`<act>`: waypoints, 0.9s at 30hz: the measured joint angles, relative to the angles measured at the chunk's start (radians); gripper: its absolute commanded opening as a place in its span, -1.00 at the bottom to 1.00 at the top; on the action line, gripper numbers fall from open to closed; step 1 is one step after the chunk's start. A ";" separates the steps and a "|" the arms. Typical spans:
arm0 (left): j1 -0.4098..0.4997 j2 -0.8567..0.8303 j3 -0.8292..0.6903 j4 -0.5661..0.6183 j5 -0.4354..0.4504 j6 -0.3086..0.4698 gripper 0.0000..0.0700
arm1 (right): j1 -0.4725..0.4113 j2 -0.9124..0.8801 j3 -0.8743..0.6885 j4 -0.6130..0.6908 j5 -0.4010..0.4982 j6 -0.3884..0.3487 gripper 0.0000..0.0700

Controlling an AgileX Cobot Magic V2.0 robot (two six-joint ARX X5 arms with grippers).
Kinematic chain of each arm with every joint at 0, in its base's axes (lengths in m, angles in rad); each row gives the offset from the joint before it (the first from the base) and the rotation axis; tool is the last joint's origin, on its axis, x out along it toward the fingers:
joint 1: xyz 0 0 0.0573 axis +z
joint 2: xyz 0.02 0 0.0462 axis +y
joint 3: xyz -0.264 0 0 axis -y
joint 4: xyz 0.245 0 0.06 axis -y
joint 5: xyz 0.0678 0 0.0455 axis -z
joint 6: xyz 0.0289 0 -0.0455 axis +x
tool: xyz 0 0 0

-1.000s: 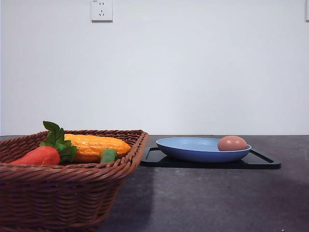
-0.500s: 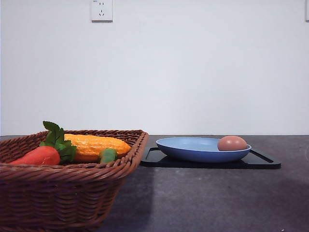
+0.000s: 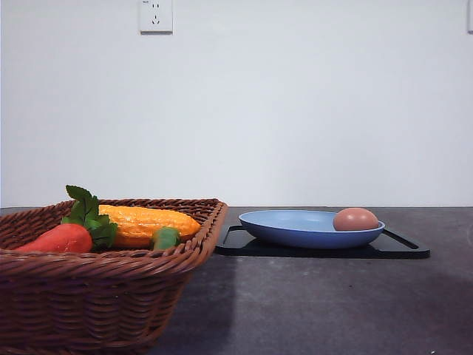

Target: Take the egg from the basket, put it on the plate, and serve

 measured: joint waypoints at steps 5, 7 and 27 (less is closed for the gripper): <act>0.000 0.000 0.000 0.000 0.000 0.000 -1.00 | 0.000 0.000 0.000 0.000 0.000 0.000 -1.00; 0.000 0.000 0.000 0.000 0.000 0.000 -1.00 | 0.000 0.000 0.000 0.000 0.000 0.000 -1.00; 0.000 0.000 0.000 0.000 0.000 0.000 -1.00 | 0.000 0.000 0.000 0.000 0.000 0.000 -1.00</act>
